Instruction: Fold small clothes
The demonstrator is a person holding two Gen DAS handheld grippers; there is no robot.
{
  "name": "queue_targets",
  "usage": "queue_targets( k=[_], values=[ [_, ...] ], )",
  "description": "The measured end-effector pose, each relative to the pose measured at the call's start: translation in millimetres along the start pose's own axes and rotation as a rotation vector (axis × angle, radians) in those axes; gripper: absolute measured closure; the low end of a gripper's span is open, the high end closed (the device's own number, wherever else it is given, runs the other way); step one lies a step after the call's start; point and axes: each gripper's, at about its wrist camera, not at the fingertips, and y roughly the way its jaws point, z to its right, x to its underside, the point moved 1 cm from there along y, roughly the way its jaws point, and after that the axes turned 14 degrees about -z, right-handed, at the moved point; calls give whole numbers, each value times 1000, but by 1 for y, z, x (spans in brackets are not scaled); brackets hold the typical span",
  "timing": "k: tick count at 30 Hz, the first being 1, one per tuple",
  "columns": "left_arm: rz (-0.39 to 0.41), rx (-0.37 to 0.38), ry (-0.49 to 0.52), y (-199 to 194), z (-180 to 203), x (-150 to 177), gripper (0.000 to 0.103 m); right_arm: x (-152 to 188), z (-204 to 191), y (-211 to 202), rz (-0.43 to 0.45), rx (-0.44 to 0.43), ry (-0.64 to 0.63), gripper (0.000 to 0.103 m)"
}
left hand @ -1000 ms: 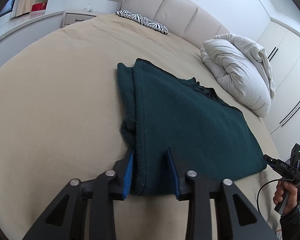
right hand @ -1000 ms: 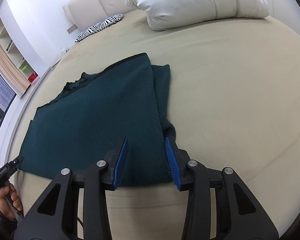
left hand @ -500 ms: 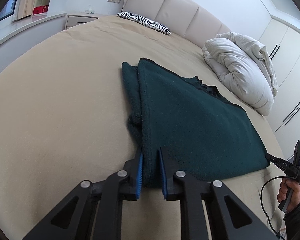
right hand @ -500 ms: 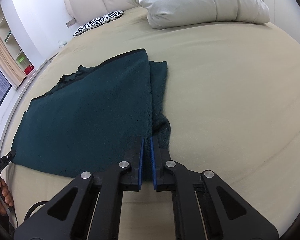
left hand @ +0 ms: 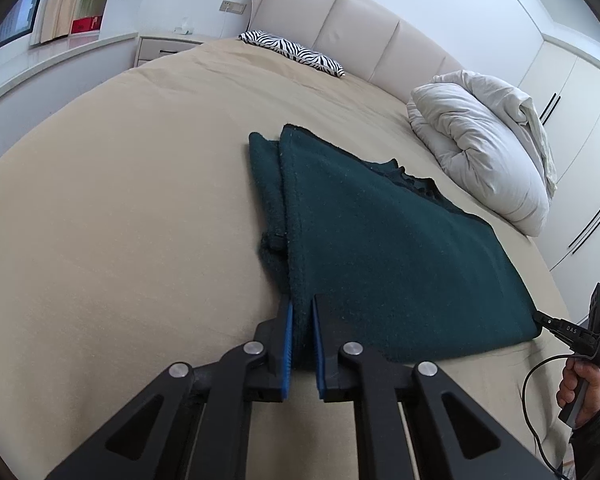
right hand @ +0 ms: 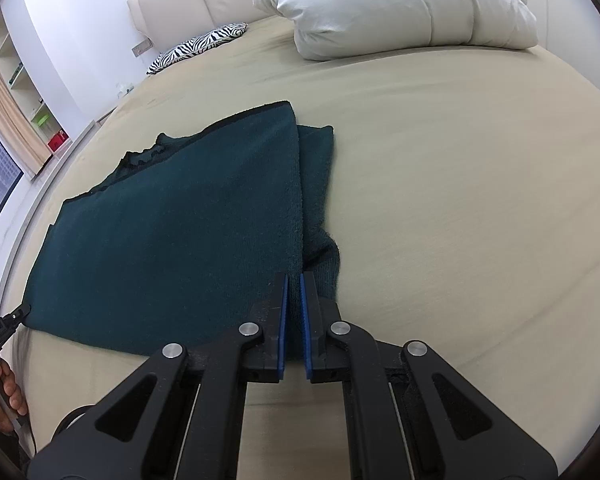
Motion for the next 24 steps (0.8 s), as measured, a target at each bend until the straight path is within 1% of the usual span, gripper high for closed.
queue_targets(
  k=[4, 9, 16, 24],
  values=[
    [17, -3, 19, -4, 2, 3, 96, 3, 1, 1, -13, 2, 2, 99],
    [6, 11, 3, -2, -2, 6, 97, 7, 5, 1, -19, -9, 13, 99],
    [1, 9, 8, -4, -2, 12, 97, 11, 9, 4, -31, -15, 28, 99],
    [-14, 10, -1, 0, -5, 15, 97, 7, 12, 15, -62, -19, 48, 99]
  ],
)
